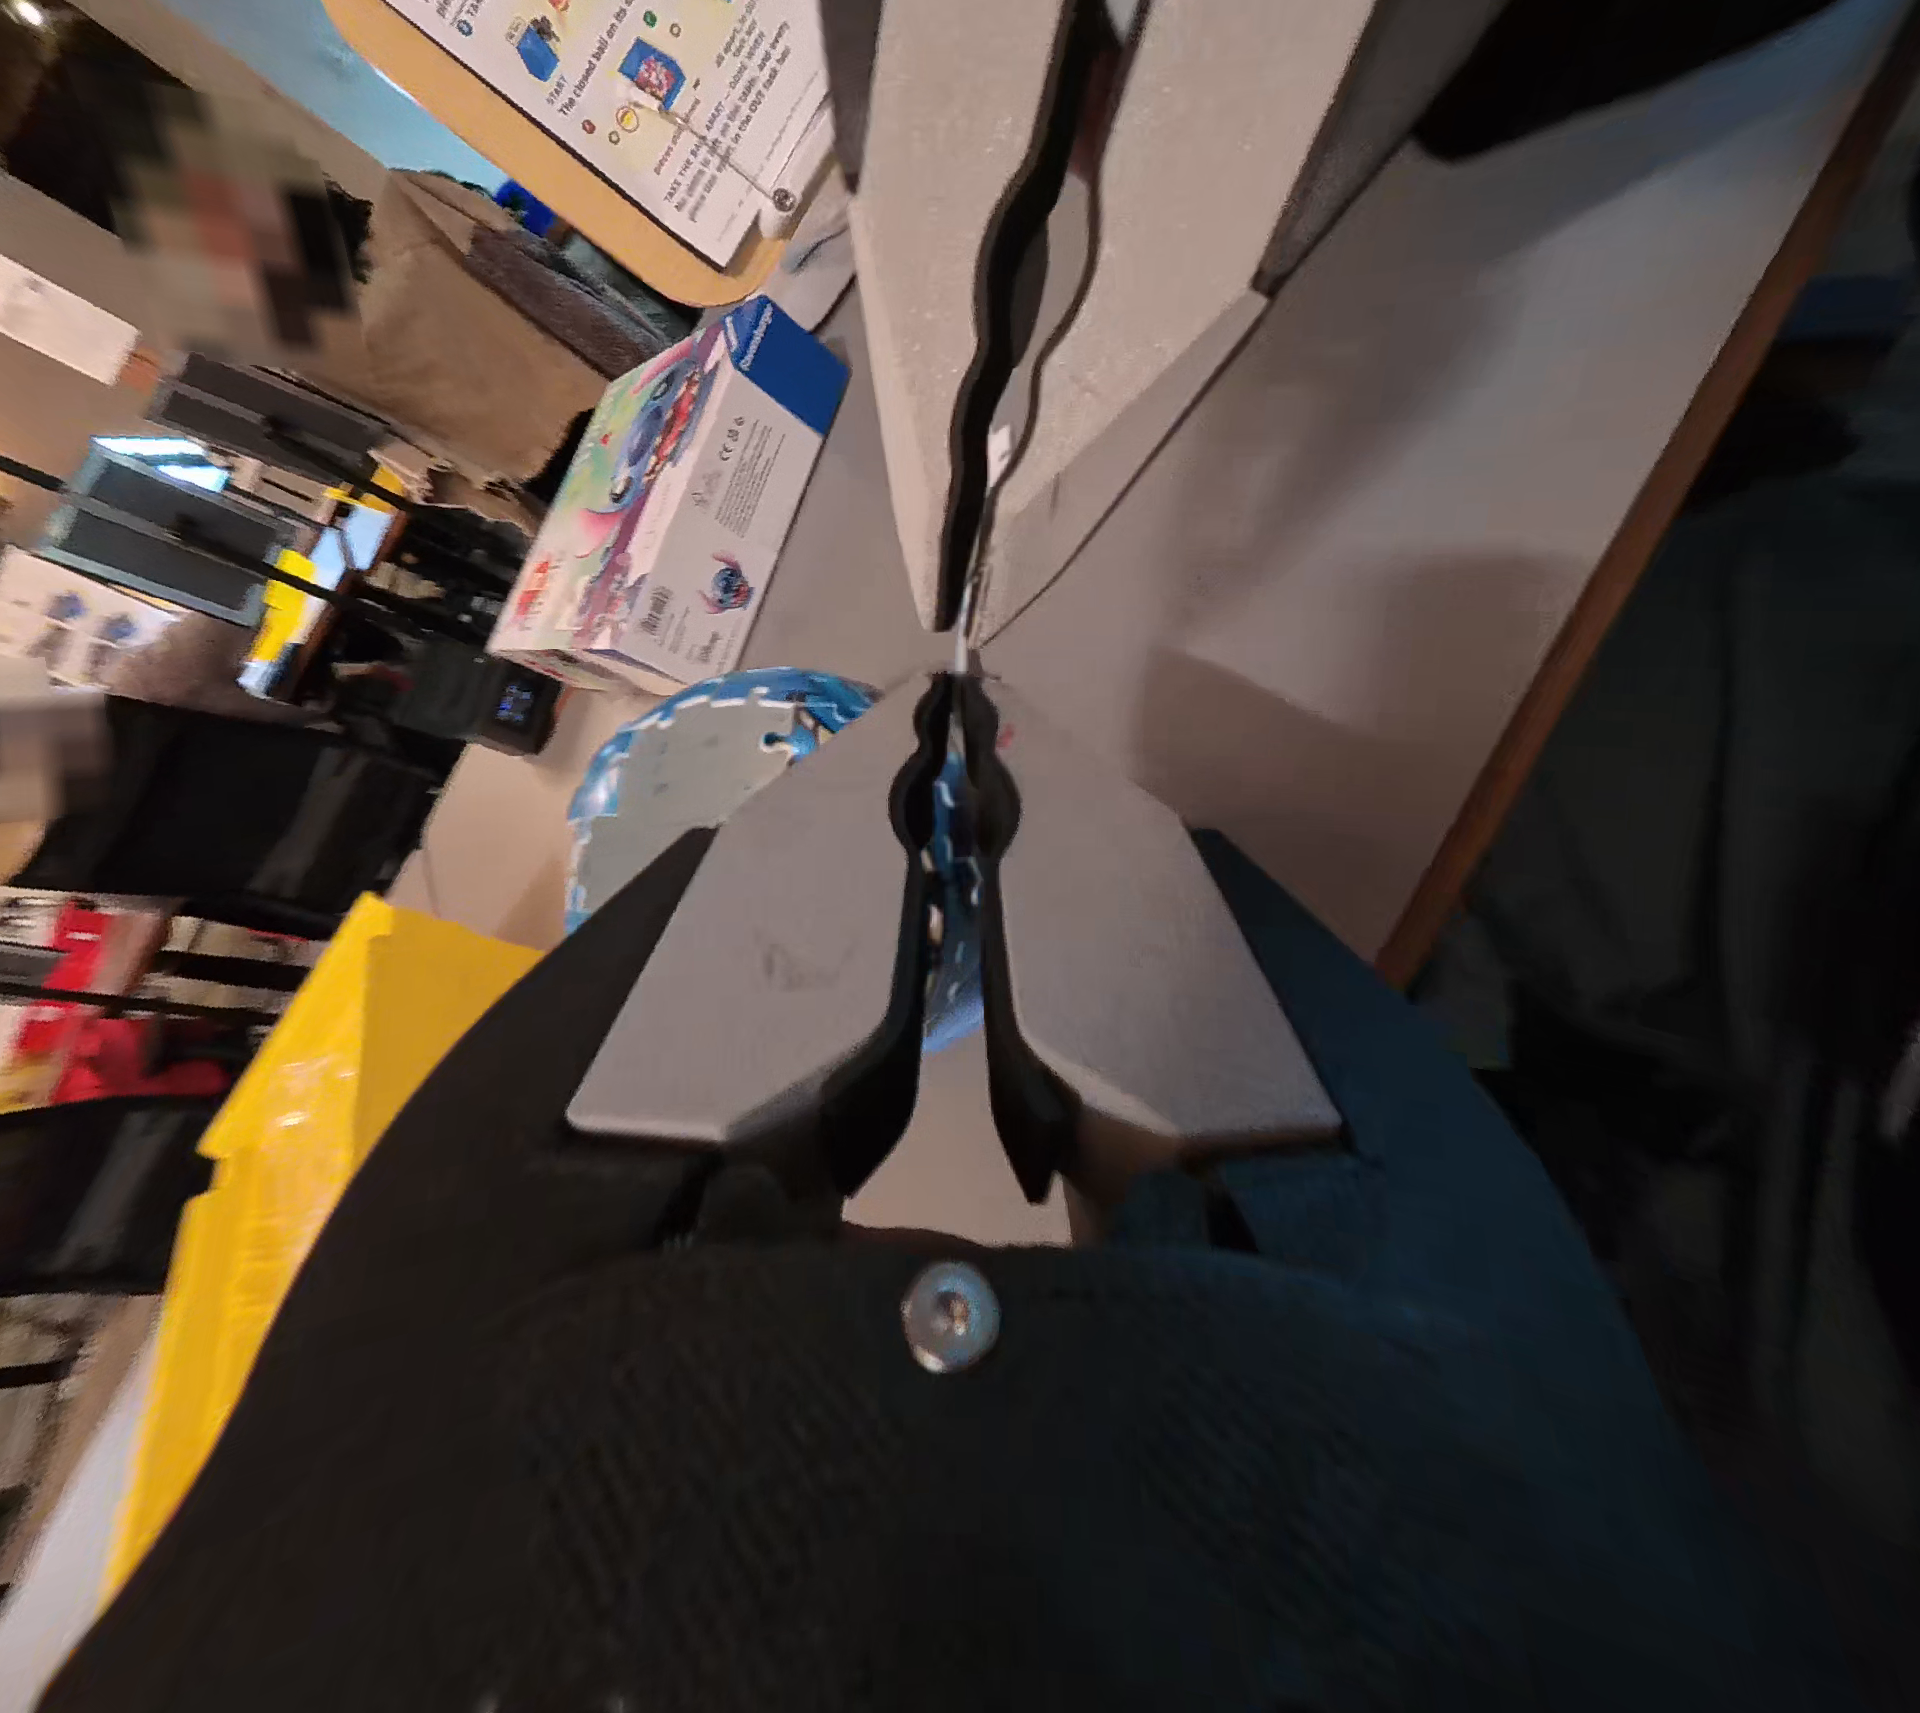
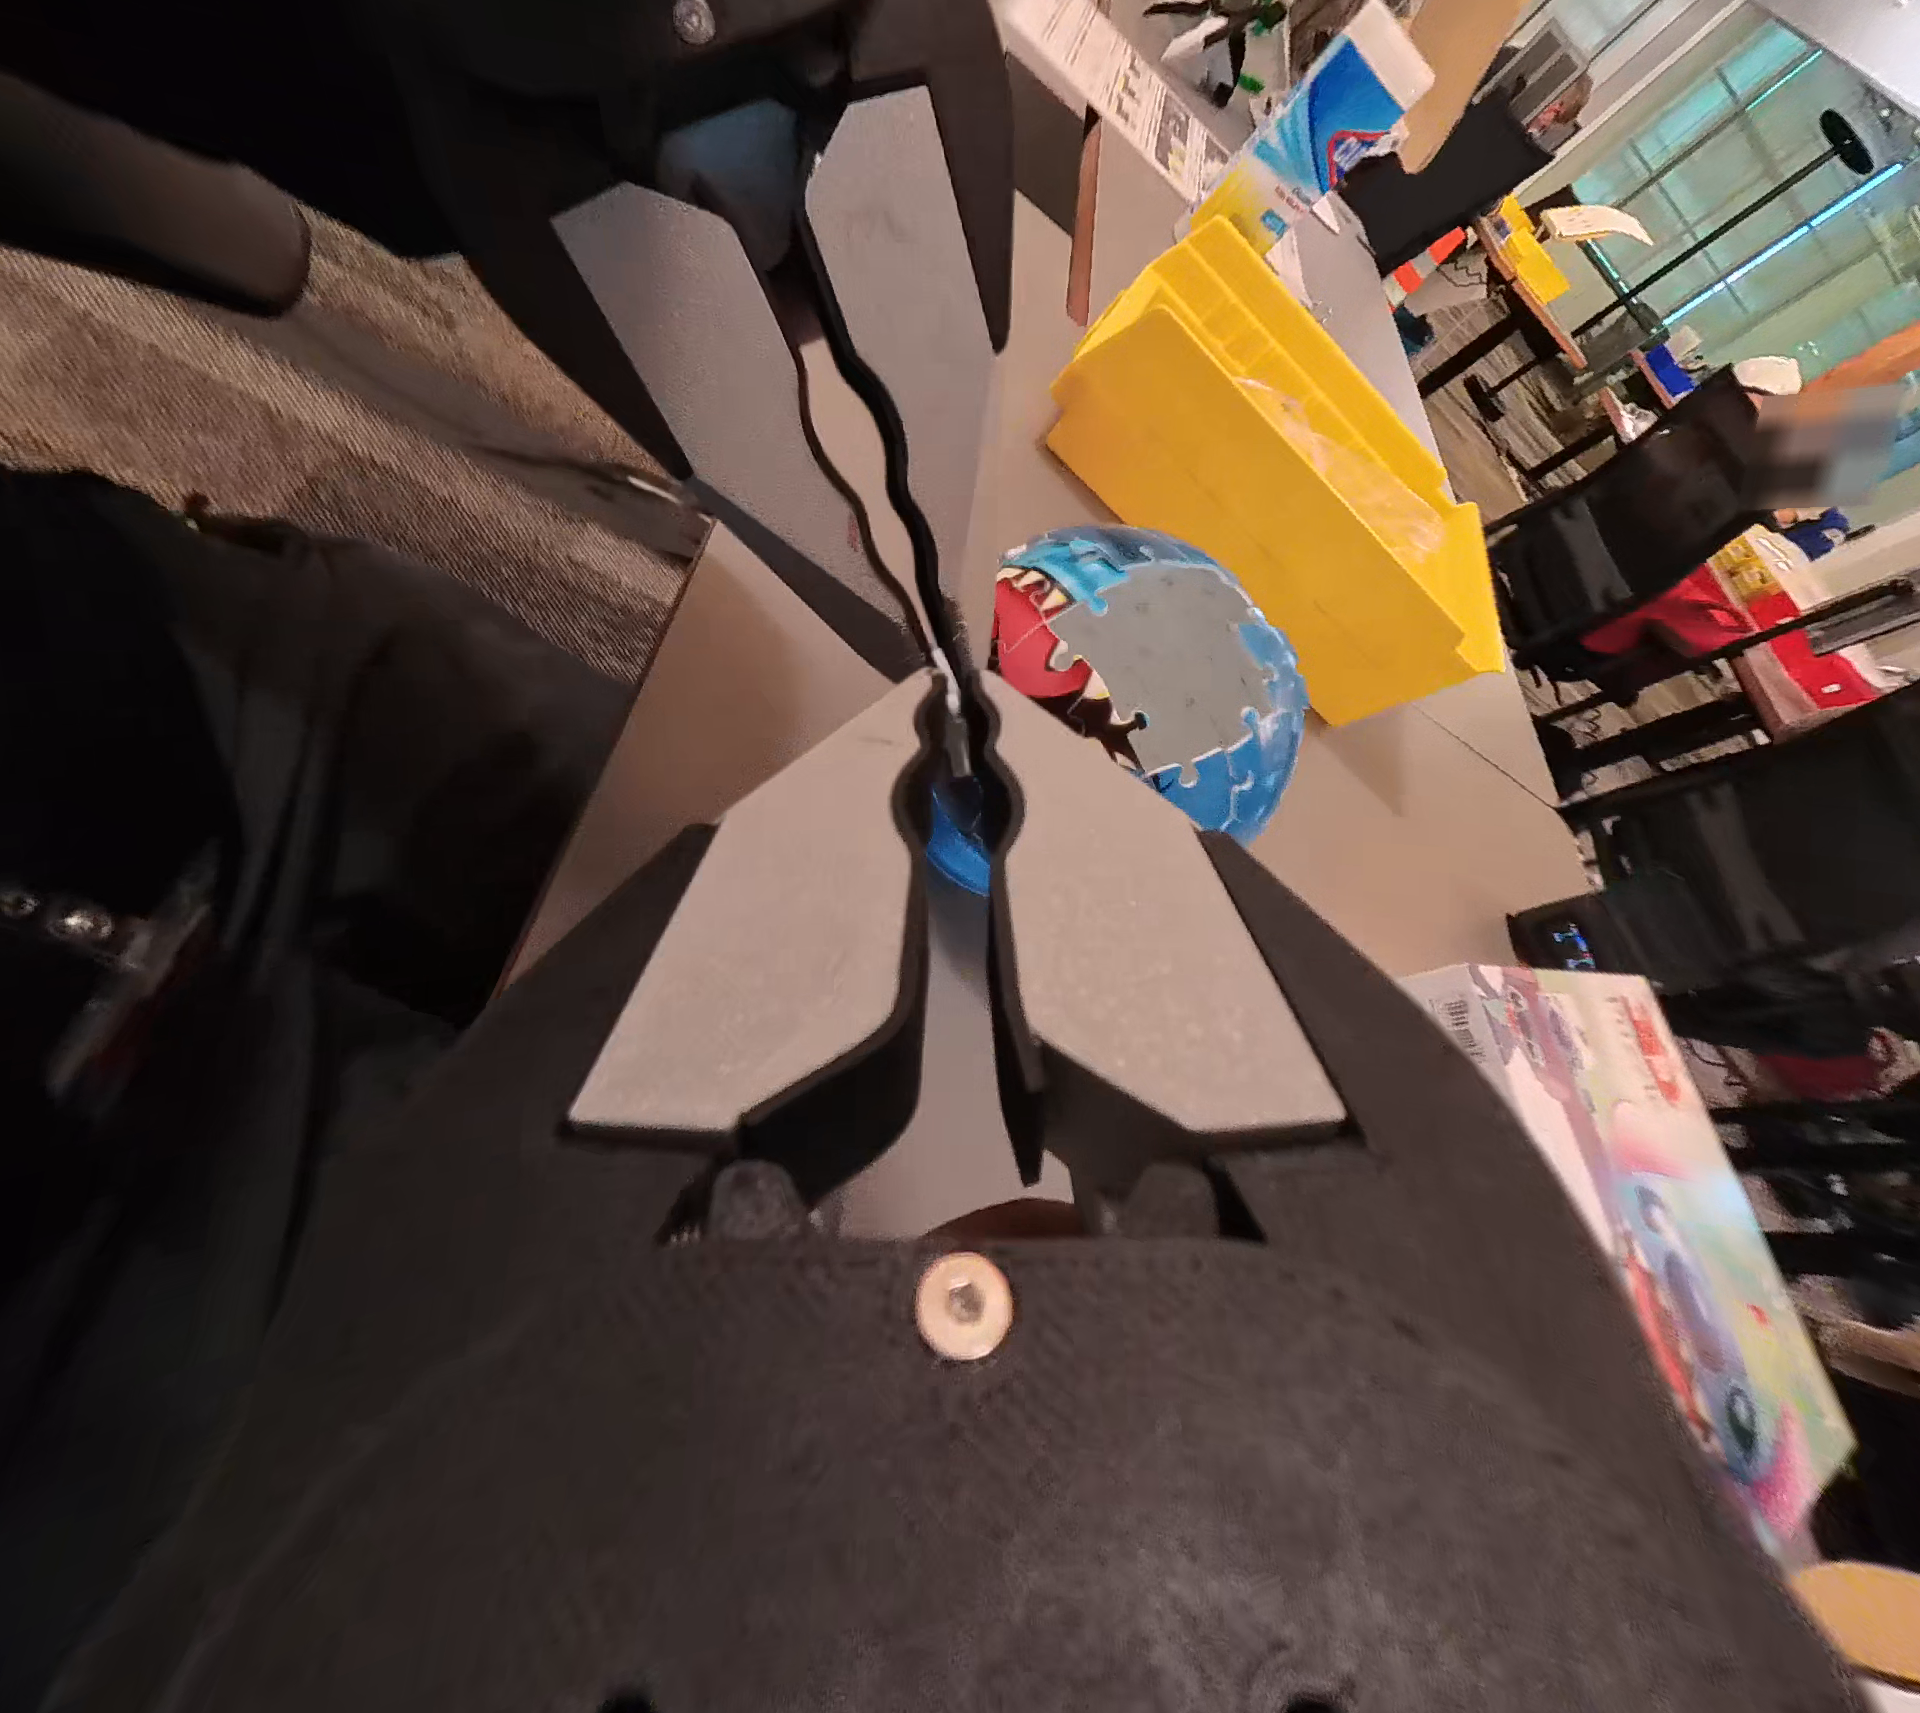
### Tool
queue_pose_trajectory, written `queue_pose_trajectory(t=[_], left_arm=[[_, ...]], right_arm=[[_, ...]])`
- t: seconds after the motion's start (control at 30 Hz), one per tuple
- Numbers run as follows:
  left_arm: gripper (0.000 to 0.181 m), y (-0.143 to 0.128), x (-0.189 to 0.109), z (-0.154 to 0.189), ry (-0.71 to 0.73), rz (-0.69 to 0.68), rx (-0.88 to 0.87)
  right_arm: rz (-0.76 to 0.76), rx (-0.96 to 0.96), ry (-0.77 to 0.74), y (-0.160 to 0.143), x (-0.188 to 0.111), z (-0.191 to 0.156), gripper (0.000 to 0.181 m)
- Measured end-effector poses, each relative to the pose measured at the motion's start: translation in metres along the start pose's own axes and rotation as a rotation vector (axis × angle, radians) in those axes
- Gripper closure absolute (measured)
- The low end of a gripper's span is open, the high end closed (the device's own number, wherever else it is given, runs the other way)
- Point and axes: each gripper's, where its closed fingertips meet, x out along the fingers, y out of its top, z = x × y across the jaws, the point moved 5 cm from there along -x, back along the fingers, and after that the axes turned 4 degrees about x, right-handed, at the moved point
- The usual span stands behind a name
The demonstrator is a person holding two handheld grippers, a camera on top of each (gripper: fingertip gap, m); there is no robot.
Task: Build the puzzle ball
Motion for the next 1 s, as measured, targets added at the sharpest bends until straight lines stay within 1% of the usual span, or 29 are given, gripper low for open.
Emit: queue_pose_trajectory(t=[0.1,0.17,0.23,0.3,0.33,0.43,0.53,0.6,0.7,0.8,0.87,0.93,1.0], left_arm=[[0.181,-0.003,-0.003,0.001,0.045,-0.016,0.11],[0.181,-0.005,-0.005,0.002,0.064,-0.006,0.116],[0.179,-0.005,-0.01,0.002,0.038,0.023,0.039],[0.16,-0.007,-0.02,0.001,-0.017,0.064,-0.047],[0.153,-0.009,-0.027,-0.003,-0.034,0.081,-0.087],[0.151,-0.023,-0.05,-0.025,-0.038,0.138,-0.22],[0.152,-0.051,-0.058,-0.061,-0.039,0.196,-0.414],[0.148,-0.073,-0.051,-0.081,-0.084,0.202,-0.524],[0.15,-0.098,-0.032,-0.105,-0.094,0.213,-0.616],[0.151,-0.105,-0.015,-0.115,-0.16,0.259,-0.632],[0.15,-0.11,-0.006,-0.124,-0.18,0.264,-0.617],[0.15,-0.112,0.001,-0.131,-0.219,0.27,-0.595],[0.15,-0.112,0.008,-0.134,-0.274,0.273,-0.559]], right_arm=[[-0.045,-0.087,-0.031,0.001,0.004,-0.004,0.181],[-0.07,-0.176,-0.085,0.003,0.006,-0.006,0.181],[-0.079,-0.272,-0.136,0.007,0.007,-0.011,0.181],[-0.072,-0.349,-0.177,0.011,0.005,-0.015,0.181],[-0.065,-0.378,-0.194,0.014,0.003,-0.015,0.181],[-0.065,-0.446,-0.262,0.021,-0.002,-0.004,0.181],[-0.089,-0.498,-0.278,0.028,0.005,0.013,0.181],[-0.092,-0.514,-0.275,0.033,0.015,0.027,0.181],[-0.109,-0.539,-0.286,0.038,0.033,0.048,0.181],[-0.13,-0.559,-0.281,0.037,0.052,0.062,0.181],[-0.163,-0.584,-0.287,0.033,0.061,0.069,0.181],[-0.188,-0.588,-0.305,0.028,0.063,0.077,0.181],[-0.18,-0.532,-0.29,0.026,0.063,0.081,0.181]])
